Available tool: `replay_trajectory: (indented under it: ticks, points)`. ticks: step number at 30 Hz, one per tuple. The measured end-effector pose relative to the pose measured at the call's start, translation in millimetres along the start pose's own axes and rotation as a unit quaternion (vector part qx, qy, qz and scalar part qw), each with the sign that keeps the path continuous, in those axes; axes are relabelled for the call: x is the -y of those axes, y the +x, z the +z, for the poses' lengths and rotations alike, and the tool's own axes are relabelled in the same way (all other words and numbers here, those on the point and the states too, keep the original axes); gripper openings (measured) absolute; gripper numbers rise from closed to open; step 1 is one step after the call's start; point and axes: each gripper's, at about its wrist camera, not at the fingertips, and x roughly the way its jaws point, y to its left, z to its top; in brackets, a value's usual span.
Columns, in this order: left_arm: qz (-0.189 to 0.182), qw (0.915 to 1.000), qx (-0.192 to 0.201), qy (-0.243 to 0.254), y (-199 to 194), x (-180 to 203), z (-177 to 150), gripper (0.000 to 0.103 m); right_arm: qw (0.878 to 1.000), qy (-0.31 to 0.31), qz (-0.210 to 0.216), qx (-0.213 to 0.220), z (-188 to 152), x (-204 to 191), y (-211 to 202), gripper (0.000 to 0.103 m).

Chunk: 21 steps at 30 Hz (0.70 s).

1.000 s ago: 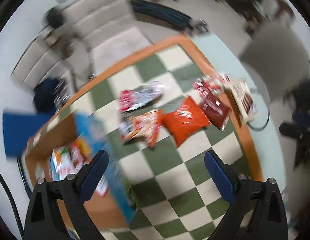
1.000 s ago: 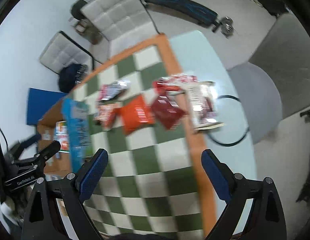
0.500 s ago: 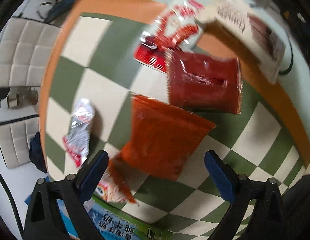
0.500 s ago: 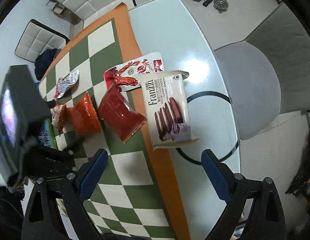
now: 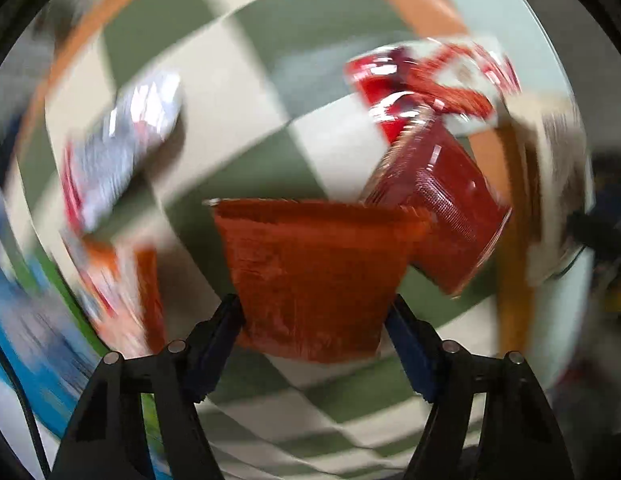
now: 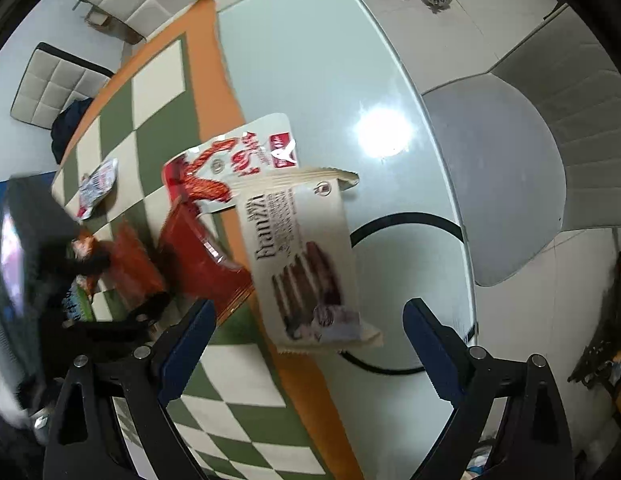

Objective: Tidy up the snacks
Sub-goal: 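Grasp the orange bag with the left gripper while the right grasps the Franzzi cookie pack, then lift the orange bag and Franzzi pack and carry them over the box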

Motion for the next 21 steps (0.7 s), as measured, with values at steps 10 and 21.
replay_trajectory:
  ticks: [10,21]
  points:
    - [-0.01,0.998,0.026,-0.057,3,-5,-10,0.071,1.0,0.017,-0.005,-0.01,7,-1,32,0.092]
    - [0.052,0.995,0.068,-0.052,-17,46,-21,0.049,0.999,0.016,-0.023,0.027,-7,-17,15,0.057]
